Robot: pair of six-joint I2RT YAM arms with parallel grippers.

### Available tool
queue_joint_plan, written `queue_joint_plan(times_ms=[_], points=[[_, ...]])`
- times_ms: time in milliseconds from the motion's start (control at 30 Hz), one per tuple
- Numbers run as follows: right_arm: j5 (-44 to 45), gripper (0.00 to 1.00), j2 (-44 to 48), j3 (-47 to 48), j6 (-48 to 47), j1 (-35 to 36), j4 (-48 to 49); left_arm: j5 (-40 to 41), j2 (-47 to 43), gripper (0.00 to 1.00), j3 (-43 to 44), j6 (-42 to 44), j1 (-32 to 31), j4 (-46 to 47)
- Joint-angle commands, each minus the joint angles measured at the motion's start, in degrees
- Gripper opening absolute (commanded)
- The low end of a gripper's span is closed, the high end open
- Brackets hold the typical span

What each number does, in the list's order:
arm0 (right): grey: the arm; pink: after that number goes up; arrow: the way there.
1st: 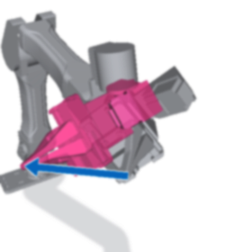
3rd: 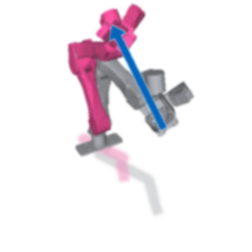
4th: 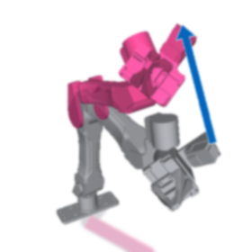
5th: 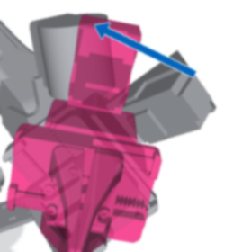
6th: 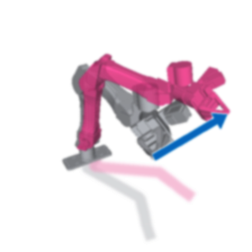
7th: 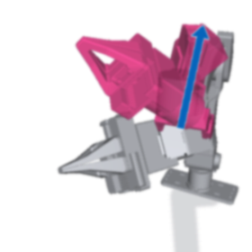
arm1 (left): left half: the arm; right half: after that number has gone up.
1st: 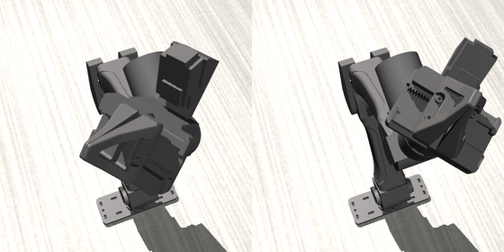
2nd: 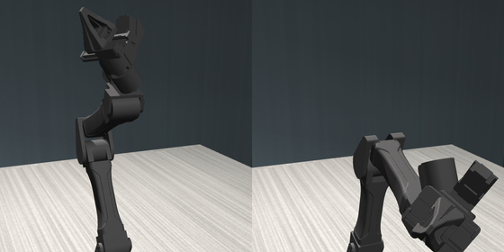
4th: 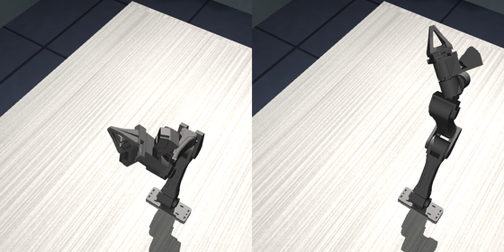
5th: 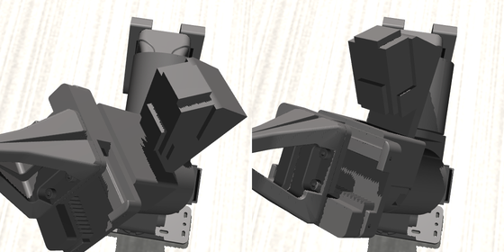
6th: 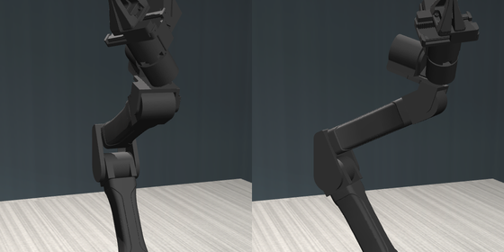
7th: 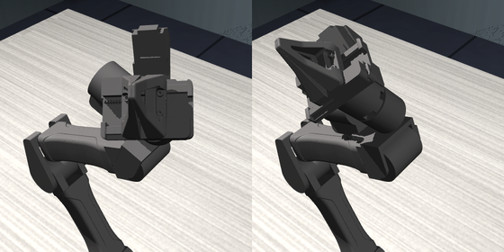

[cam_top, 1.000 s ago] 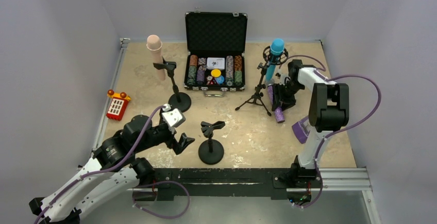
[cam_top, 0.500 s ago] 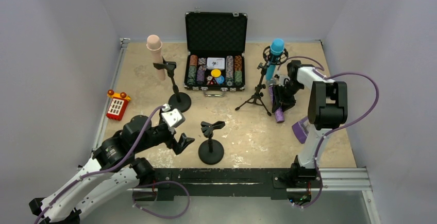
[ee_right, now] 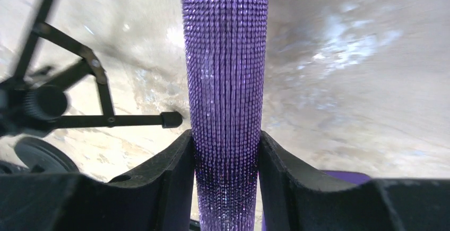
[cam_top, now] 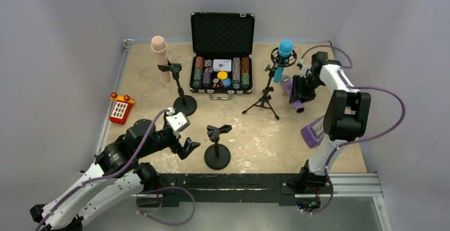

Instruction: Attach the microphones to the stand

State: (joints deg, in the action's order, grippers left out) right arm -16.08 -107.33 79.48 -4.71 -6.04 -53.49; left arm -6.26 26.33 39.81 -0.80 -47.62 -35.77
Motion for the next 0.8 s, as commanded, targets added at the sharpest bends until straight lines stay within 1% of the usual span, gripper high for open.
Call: queue_joint_plan(times_ms=[0, 400, 467, 767], points=[[-2.6, 0.0, 7.6, 7.2, 1.5, -2.9, 0.0, -0.7, -0.4, 0.99, 0.0, 0.5, 0.4, 0.5], [-9.2, 0.0, 13.9, 12.1, 4.3, -6.3, -0.1, -0.4, -0.6, 0.99, -0.1, 0.5, 0.4, 0.6], [-9.9, 0.0, 14.7, 12.5, 6.2, -7.2, -0.1, -0.3, -0.6, 0.99, -0.1, 0.5, 0.4, 0.6], [-15.3, 0.0, 19.8, 19.5, 7.5, -11.2, -1.4, -0.1, -1.1, 0.99, 0.1, 0.5, 0.4, 0.6]])
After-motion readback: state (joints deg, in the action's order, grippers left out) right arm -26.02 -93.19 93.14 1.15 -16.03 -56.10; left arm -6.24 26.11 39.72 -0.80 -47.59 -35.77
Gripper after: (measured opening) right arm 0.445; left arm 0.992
